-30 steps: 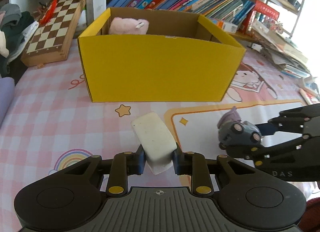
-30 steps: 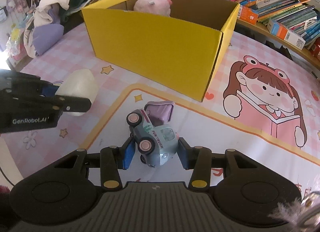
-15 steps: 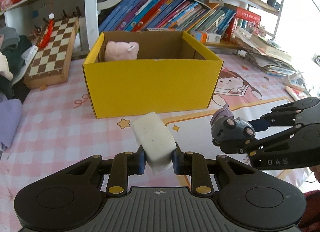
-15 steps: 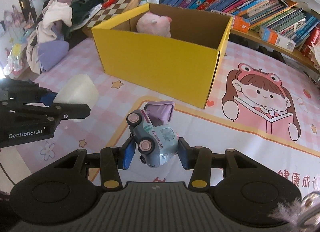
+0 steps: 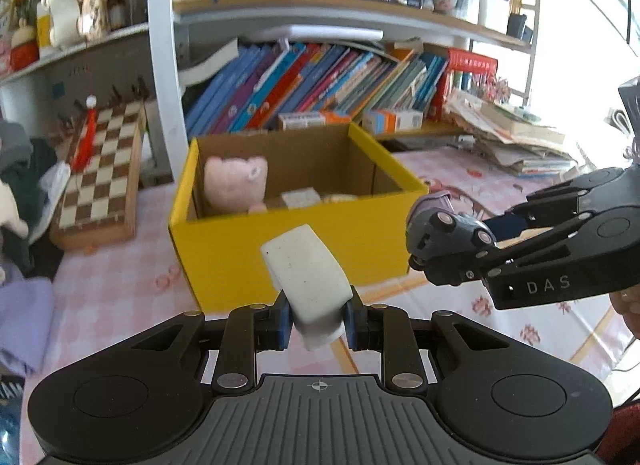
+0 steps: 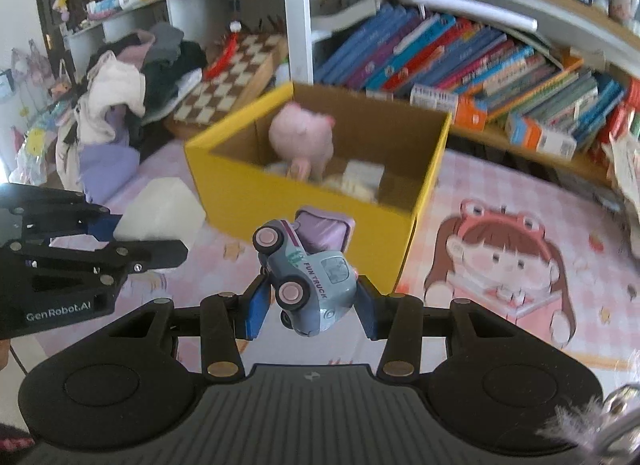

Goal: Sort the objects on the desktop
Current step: 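Carry the foam block with the left tool while the right tool carries the toy car over the box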

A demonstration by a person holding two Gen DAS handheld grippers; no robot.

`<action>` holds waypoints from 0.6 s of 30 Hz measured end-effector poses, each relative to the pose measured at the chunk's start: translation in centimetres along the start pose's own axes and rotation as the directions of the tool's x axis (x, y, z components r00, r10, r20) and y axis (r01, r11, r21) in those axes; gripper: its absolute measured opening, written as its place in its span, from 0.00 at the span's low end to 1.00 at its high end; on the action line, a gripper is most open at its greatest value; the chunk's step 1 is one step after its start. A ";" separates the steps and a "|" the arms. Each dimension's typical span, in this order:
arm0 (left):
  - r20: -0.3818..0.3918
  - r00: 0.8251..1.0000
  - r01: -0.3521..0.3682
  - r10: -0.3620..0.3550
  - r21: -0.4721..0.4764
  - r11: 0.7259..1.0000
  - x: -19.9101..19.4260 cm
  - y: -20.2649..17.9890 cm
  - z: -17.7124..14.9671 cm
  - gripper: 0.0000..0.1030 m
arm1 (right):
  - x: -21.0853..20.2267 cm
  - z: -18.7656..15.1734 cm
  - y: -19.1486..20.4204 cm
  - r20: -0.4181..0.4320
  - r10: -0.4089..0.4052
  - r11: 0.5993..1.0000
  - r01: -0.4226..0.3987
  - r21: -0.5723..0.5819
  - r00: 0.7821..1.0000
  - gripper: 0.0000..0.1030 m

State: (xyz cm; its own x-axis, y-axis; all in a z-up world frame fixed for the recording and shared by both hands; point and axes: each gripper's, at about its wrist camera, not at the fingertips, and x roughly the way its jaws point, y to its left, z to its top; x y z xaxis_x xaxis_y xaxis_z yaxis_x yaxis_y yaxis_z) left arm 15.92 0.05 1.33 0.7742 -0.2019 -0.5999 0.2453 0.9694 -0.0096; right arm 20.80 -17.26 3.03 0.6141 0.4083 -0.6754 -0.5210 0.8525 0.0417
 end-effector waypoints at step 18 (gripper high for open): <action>0.069 0.997 -0.043 0.039 0.063 0.997 3.5 -0.2 5.8 0.23 | 2.2 8.8 -3.6 0.127 -0.006 0.994 0.020 -0.112 0.992 0.42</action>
State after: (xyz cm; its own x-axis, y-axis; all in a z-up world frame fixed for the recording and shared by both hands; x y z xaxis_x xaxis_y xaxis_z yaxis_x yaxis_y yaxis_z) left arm 21.94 -1.70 3.86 0.8217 -0.1734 -0.5430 0.2478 0.9665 0.0665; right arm 29.26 -16.56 7.90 0.6871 0.4417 -0.5768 -0.5716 0.8187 -0.0541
